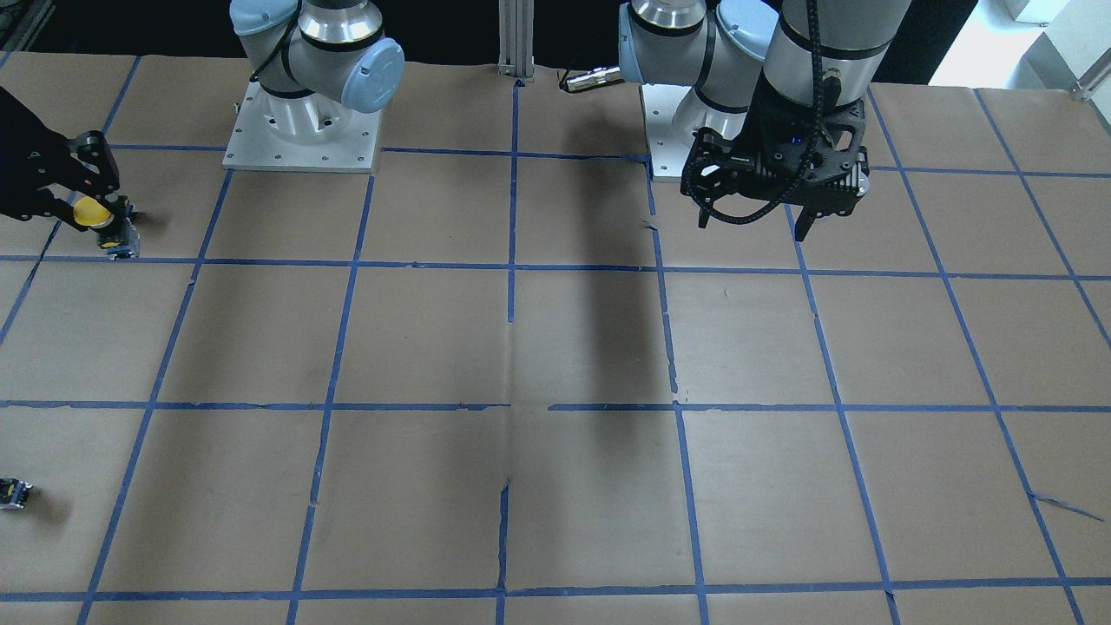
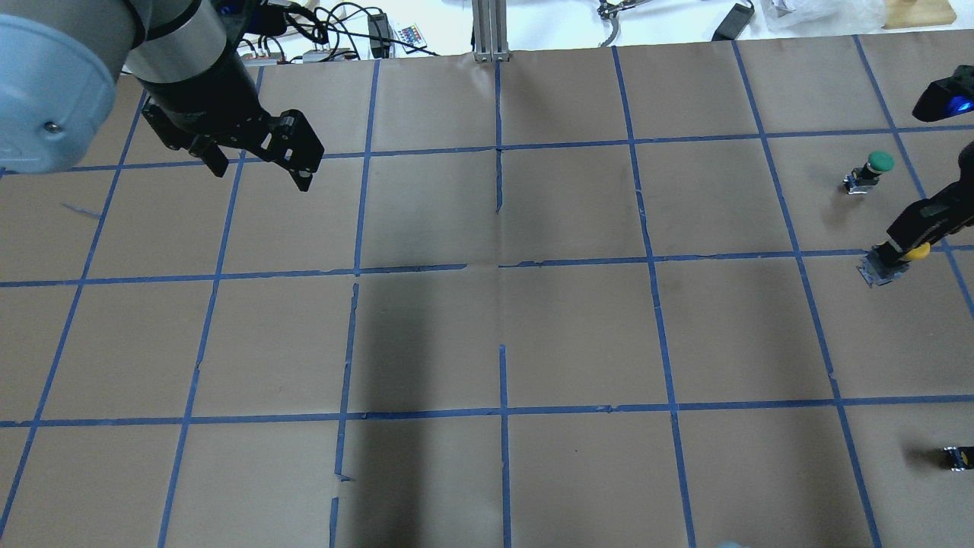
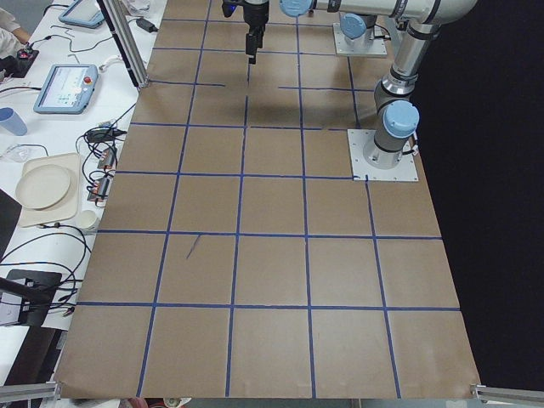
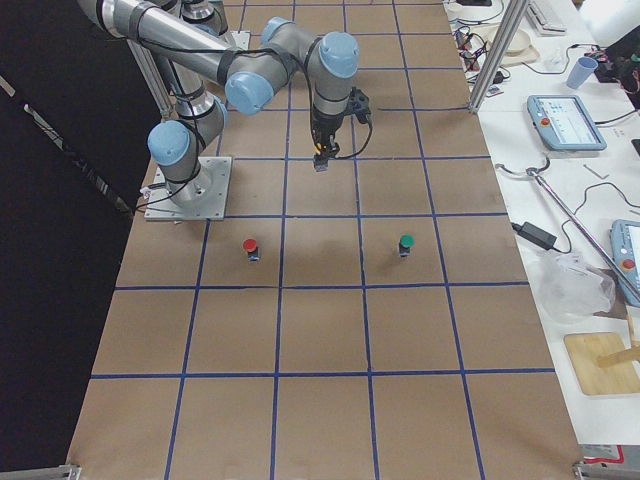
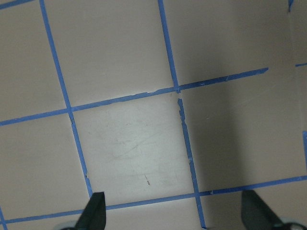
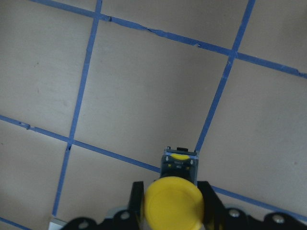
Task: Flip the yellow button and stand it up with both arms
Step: 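Lower the button upright onto the table with the right gripper, cap up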
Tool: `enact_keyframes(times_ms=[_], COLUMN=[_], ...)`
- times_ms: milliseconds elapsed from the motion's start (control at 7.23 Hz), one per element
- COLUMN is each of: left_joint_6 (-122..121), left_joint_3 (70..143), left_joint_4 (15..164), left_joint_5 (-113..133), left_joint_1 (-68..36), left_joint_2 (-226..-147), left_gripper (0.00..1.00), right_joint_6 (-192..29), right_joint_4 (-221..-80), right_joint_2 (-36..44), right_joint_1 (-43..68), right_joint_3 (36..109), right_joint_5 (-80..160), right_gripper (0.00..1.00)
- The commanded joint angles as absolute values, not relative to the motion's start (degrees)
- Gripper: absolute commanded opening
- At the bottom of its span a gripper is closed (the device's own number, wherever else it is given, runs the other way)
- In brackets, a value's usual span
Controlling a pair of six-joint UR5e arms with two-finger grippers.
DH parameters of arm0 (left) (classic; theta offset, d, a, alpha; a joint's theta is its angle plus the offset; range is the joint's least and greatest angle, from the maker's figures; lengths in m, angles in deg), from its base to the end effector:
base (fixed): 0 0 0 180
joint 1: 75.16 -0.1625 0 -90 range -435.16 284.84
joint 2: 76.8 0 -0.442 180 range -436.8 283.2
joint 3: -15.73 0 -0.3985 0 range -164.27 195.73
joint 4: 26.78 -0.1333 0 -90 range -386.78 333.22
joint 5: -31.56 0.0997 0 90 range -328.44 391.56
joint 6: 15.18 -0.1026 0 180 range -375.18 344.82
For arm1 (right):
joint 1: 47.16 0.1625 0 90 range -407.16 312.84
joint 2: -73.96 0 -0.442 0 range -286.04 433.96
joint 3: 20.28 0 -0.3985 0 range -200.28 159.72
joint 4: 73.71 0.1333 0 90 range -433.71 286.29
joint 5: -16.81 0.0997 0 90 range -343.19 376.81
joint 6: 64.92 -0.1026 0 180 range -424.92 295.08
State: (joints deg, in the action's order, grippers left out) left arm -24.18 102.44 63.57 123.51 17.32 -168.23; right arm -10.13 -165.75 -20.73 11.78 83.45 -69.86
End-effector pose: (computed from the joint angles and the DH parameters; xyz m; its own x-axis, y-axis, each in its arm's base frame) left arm -0.1518 -0.5056 0.5174 -0.9795 0.1981 -0.0377 0.1989 0.9798 -0.0207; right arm -0.1097 -0.4521 0.4266 -0.9094 -0.3942 -0.1328 -0.4005 0.9160 0.0232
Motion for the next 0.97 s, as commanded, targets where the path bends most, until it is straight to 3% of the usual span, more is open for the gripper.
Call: enact_keyframes(times_ms=[0,415,830], left_joint_6=[-24.1,-20.4,-16.4], left_joint_3=[101.2,101.2,98.2], left_joint_4=[66.0,66.2,68.1], left_joint_5=[118.4,122.4,122.7], left_joint_1=[10.9,9.0,13.6], left_joint_2=[-168.6,-168.3,-169.1], left_gripper=[0.99,0.99,0.99], right_joint_6=[8.0,20.2,31.9], right_joint_4=[-173.9,-178.6,-181.9], right_joint_2=[-19.7,-14.5,-8.4], right_joint_1=[8.6,3.6,0.1], right_joint_3=[86.8,87.6,87.2], right_joint_5=[-70.2,-69.3,-69.3], right_gripper=[0.06,0.06,0.07])
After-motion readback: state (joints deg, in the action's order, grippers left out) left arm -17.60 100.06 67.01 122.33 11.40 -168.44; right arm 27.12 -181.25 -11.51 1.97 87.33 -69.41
